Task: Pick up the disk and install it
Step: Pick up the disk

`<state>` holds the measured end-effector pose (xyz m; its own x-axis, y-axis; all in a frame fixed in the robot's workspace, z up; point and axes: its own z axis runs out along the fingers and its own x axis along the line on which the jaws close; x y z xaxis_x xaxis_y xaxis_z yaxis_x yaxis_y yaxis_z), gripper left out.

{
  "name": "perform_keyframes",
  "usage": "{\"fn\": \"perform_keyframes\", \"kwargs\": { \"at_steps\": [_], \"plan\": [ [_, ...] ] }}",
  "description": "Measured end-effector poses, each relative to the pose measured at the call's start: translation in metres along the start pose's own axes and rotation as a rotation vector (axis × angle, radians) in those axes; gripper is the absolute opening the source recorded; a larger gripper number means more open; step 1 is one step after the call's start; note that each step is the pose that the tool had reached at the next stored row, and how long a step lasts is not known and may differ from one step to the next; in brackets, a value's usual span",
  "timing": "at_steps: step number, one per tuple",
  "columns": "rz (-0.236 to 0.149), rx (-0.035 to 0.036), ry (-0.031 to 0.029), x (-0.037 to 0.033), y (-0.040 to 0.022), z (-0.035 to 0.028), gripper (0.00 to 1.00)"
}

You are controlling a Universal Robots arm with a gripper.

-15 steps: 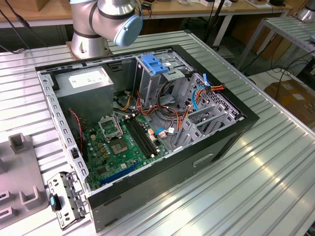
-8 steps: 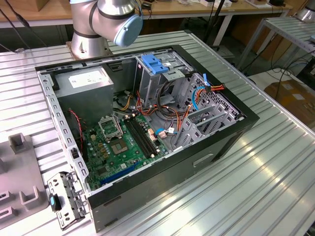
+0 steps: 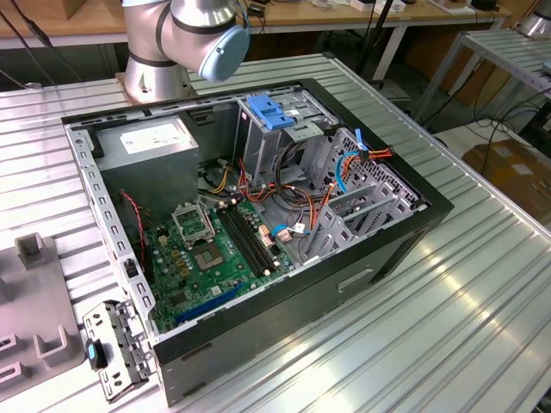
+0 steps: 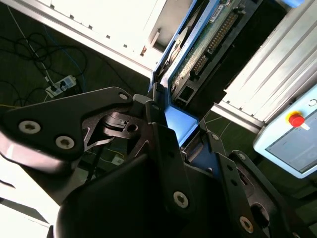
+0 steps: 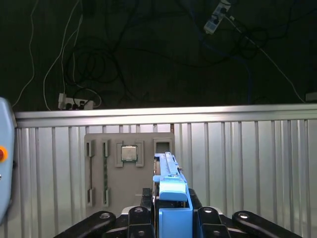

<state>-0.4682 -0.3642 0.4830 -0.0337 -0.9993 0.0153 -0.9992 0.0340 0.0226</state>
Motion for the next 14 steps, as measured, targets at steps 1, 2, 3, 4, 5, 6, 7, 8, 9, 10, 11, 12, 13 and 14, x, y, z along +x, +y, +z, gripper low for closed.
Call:
{"fn": "perform_keyframes", "kwargs": {
  "at_steps": [1, 2, 3, 4, 5, 6, 7, 8, 9, 10, 11, 12, 13, 14],
  "plan": [
    [0.0, 0.0, 0.0, 0.0, 0.0, -0.0019, 0.37],
    [0.0, -0.0003, 0.0001, 0.0001, 0.0001, -0.0075, 0.37],
    [0.0, -0.0005, 0.0001, 0.0002, 0.0003, -0.0121, 0.37],
    [0.0, -0.0005, 0.0001, 0.0002, 0.0003, -0.0141, 0.37],
    [0.0, -0.0005, 0.0, 0.0002, 0.0004, -0.0163, 0.37],
    [0.0, -0.0005, 0.0, 0.0002, 0.0004, -0.0175, 0.37],
    [0.0, -0.0005, 0.0, 0.0003, 0.0004, -0.0176, 0.37],
    [0.0, -0.0004, 0.0, 0.0002, 0.0004, -0.0176, 0.37],
    [0.0, -0.0004, -0.0001, 0.0003, 0.0004, -0.0177, 0.37],
    [0.0, -0.0005, 0.0, 0.0003, 0.0004, -0.0179, 0.37],
    [0.0, -0.0004, 0.0, 0.0003, 0.0004, -0.0179, 0.37],
    [0.0, -0.0005, 0.0, 0.0002, 0.0004, -0.0179, 0.37],
    [0.0, -0.0005, 0.0, 0.0002, -0.0001, -0.0179, 0.37],
    [0.0, -0.0006, 0.0, 0.0002, -0.0008, -0.018, 0.37]
  ]
}}
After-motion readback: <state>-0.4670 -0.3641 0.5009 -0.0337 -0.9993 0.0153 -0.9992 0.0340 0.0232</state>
